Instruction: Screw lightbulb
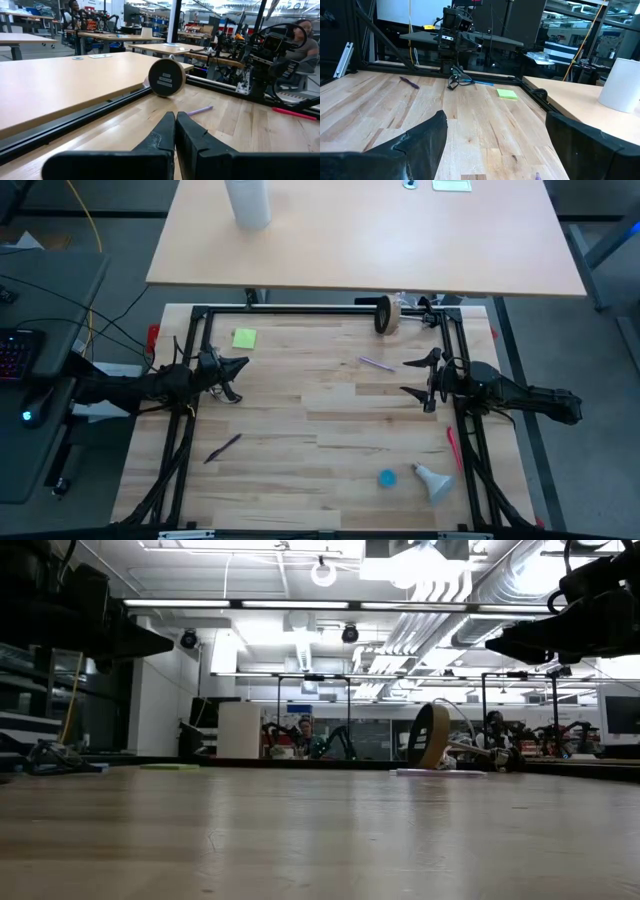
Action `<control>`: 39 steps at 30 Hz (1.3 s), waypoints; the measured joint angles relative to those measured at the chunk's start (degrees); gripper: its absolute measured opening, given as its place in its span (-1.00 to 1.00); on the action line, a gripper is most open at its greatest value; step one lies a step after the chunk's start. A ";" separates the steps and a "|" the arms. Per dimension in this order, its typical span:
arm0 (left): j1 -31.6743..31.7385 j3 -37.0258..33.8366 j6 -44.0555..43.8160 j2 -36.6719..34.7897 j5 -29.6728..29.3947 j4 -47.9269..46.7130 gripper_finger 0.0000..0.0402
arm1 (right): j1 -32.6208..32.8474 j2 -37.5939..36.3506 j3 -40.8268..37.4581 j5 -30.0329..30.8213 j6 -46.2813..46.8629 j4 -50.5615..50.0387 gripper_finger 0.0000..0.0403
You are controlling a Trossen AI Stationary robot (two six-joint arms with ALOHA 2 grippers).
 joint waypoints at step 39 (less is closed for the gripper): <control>0.01 -0.02 0.00 0.01 0.01 0.02 -1.00 | -1.31 32.70 37.04 18.99 32.52 1.78 0.64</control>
